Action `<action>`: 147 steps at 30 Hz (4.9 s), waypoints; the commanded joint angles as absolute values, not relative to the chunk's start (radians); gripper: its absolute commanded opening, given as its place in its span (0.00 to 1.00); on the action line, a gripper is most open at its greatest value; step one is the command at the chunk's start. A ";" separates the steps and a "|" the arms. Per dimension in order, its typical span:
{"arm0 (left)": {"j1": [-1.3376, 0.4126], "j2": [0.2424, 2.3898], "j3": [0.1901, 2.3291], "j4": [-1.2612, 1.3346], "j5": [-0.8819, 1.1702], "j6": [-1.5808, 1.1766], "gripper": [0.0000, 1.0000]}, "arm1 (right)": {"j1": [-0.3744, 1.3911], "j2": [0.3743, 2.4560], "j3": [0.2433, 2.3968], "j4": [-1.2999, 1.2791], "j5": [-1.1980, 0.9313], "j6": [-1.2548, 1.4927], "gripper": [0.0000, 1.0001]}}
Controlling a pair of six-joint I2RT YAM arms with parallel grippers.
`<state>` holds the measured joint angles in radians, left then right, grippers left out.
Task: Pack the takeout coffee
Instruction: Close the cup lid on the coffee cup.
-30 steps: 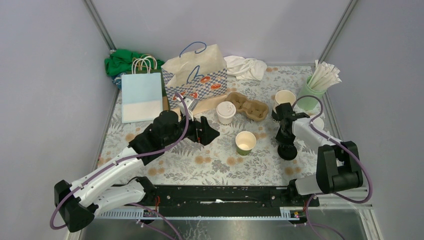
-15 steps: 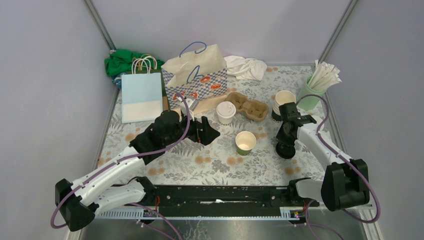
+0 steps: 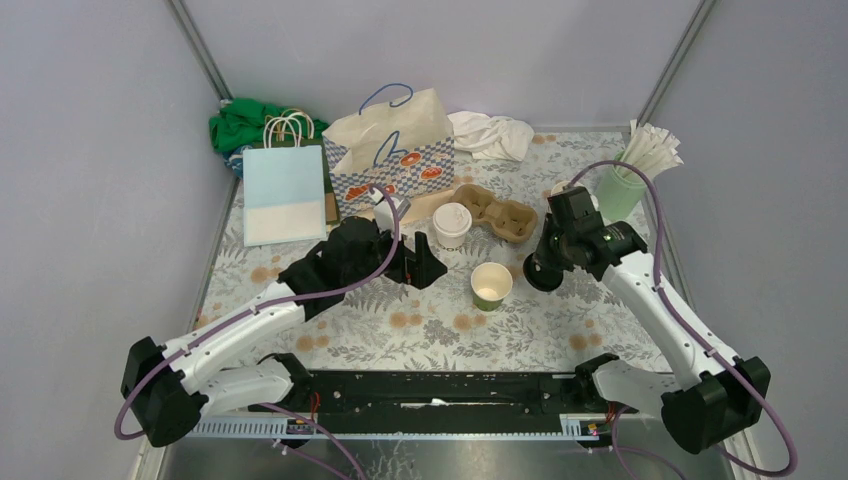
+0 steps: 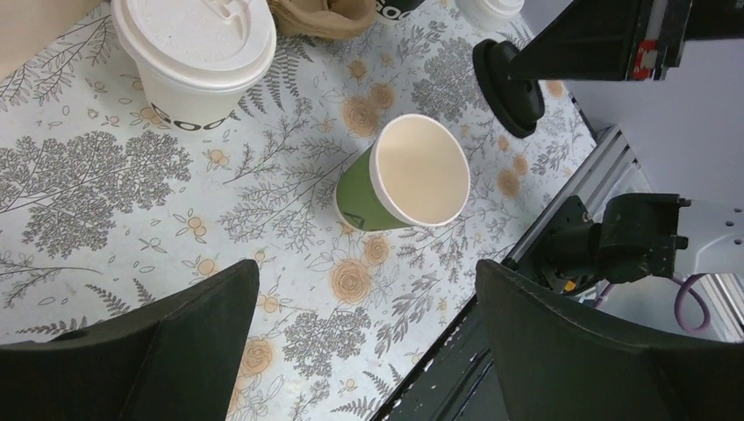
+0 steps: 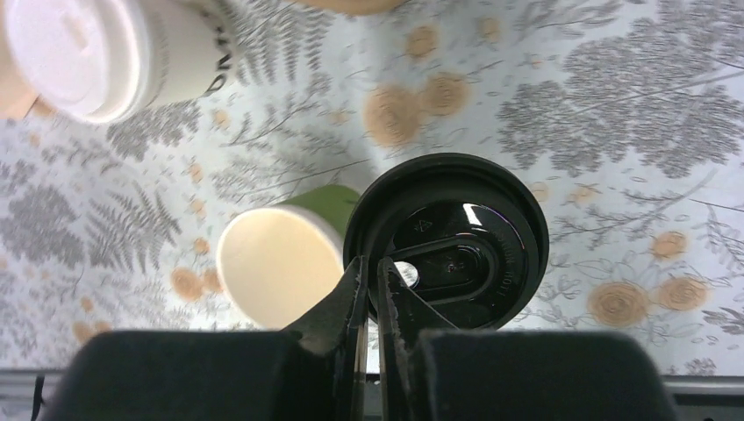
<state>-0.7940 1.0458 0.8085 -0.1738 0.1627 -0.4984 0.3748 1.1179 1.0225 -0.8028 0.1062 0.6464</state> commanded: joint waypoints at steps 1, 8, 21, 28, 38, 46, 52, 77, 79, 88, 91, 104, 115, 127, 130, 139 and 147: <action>-0.798 1.050 0.804 -0.066 0.183 -0.529 0.97 | 0.480 1.157 1.094 -0.801 0.085 0.662 0.06; -0.799 1.080 0.766 0.007 0.182 -0.580 0.97 | 0.660 1.239 1.142 -0.767 0.179 0.679 0.06; -0.799 1.083 0.744 0.042 0.126 -0.607 0.95 | 0.849 1.349 1.196 -0.754 0.309 0.703 0.05; -0.799 1.083 0.727 0.051 0.126 -0.609 0.95 | 0.887 1.399 1.230 -0.767 0.350 0.706 0.06; -0.799 1.095 0.720 0.058 0.131 -0.606 0.95 | 0.908 1.405 1.225 -0.780 0.366 0.725 0.18; -0.799 1.118 0.724 0.072 0.144 -0.614 0.95 | 0.908 1.353 1.215 -0.771 0.358 0.730 0.34; -0.798 1.129 0.730 0.080 0.158 -0.625 0.94 | 0.907 1.306 1.249 -0.815 0.410 0.726 0.41; -0.812 1.395 0.703 0.366 0.323 -0.800 0.44 | 0.552 1.154 1.012 -0.654 0.002 0.558 0.51; -0.805 1.408 0.697 0.386 0.337 -0.813 0.43 | 0.551 1.165 1.015 -0.646 0.002 0.553 0.50; -0.792 1.454 0.698 0.425 0.385 -0.828 0.42 | 0.552 1.221 1.038 -0.643 -0.052 0.527 0.49; -0.792 1.474 0.709 0.433 0.406 -0.832 0.42 | 0.551 1.233 1.041 -0.647 -0.056 0.521 0.48; -0.790 1.542 0.733 0.466 0.441 -0.851 0.37 | 0.554 1.254 1.045 -0.652 -0.072 0.508 0.48; -0.780 1.519 0.743 0.447 0.431 -0.843 0.37 | 0.551 1.254 1.051 -0.654 -0.061 0.519 0.52; -0.778 1.547 0.770 0.440 0.434 -0.829 0.35 | 0.513 1.254 0.944 -0.585 -0.144 0.550 0.54; -0.778 1.561 0.775 0.438 0.437 -0.825 0.35 | 0.500 1.249 0.915 -0.568 -0.168 0.557 0.55; -0.778 1.592 0.772 0.431 0.427 -0.813 0.26 | 0.491 1.232 0.917 -0.564 -0.187 0.553 0.57; -0.776 1.565 0.772 0.387 0.403 -0.790 0.25 | 0.490 1.217 1.028 -0.619 -0.176 0.532 0.64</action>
<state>-0.7792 1.5742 0.7517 0.4076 0.4328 -0.8341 0.4900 1.2285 0.9504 -0.5690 -0.1532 0.5541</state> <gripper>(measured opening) 0.251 0.628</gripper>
